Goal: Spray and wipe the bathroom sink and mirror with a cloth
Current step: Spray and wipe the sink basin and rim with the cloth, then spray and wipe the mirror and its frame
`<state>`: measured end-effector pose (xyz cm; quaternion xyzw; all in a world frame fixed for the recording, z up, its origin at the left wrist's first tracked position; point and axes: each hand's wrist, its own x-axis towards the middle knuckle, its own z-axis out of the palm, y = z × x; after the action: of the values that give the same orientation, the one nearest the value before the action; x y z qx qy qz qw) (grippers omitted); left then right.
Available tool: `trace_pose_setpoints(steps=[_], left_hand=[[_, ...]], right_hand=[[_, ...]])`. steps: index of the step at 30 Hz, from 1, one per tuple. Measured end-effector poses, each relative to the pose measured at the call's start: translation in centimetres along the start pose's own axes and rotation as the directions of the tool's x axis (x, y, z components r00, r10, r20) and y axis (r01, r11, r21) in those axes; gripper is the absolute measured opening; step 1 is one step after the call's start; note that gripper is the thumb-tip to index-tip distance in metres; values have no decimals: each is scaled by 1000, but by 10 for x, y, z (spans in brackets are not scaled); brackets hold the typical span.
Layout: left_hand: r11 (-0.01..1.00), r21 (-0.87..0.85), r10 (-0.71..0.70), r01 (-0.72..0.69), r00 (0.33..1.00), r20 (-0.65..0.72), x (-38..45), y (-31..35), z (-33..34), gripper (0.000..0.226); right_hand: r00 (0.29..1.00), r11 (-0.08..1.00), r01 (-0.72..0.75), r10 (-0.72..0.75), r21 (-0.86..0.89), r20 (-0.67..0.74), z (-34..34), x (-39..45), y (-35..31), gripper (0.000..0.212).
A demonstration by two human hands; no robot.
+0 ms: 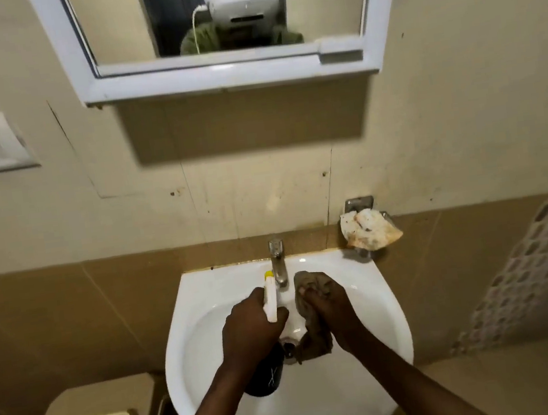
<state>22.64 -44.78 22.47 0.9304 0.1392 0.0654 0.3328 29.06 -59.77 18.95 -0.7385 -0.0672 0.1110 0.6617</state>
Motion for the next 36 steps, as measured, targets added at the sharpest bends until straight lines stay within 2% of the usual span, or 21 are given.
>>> trace_pose_setpoints(steps=[3,6,9,12,15,20,22,24,27,29,31,32,33,36], left_hand=[[997,-52,64,-65,998,-16,-8,22,-31,15],[988,-80,130,-131,991,-16,-13,47,-61,14],[962,-123,240,-243,970,-41,-20,79,-94,25],[909,-319,280,-269,960,-10,-24,121,-127,19],[788,-544,365,-289,930,36,-27,164,-159,15],[704,-612,449,-361,893,-10,-30,228,-206,31],[683,-629,467,-372,884,-16,-35,246,-215,30],[664,-649,472,-372,881,-22,-39,260,-222,28],[648,-675,448,-354,893,-39,-40,272,-228,20],[623,-707,435,-334,900,-42,-41,276,-229,23],[592,-735,445,-332,895,-45,-42,283,-228,24],[581,-741,458,-338,888,-46,-42,288,-228,23],[570,-744,477,-348,878,-45,-41,295,-227,23],[562,-725,553,-397,833,-27,-39,316,-224,27]], right_hand=[[996,994,58,-53,88,-66,-9,-16,-41,23],[990,984,76,-55,163,-131,-19,-29,-79,17],[987,967,96,-62,236,-148,-28,-41,-121,10],[981,972,153,-128,177,-143,-37,-48,-167,14],[951,959,272,-255,82,-175,-39,-60,-218,18],[903,919,392,-376,42,-209,-56,-79,-291,30],[910,917,392,-376,70,-173,-70,-89,-310,40],[912,908,405,-395,105,-106,-82,-99,-324,39],[871,876,482,-482,-25,-98,-96,-108,-333,33],[828,847,527,-531,-75,-181,-105,-110,-335,62],[812,840,542,-529,-18,-244,-114,-108,-339,90],[819,842,539,-515,28,-254,-119,-106,-343,95],[832,846,528,-498,73,-246,-124,-103,-347,93],[860,831,509,-476,225,-185,-135,-97,-355,68]])
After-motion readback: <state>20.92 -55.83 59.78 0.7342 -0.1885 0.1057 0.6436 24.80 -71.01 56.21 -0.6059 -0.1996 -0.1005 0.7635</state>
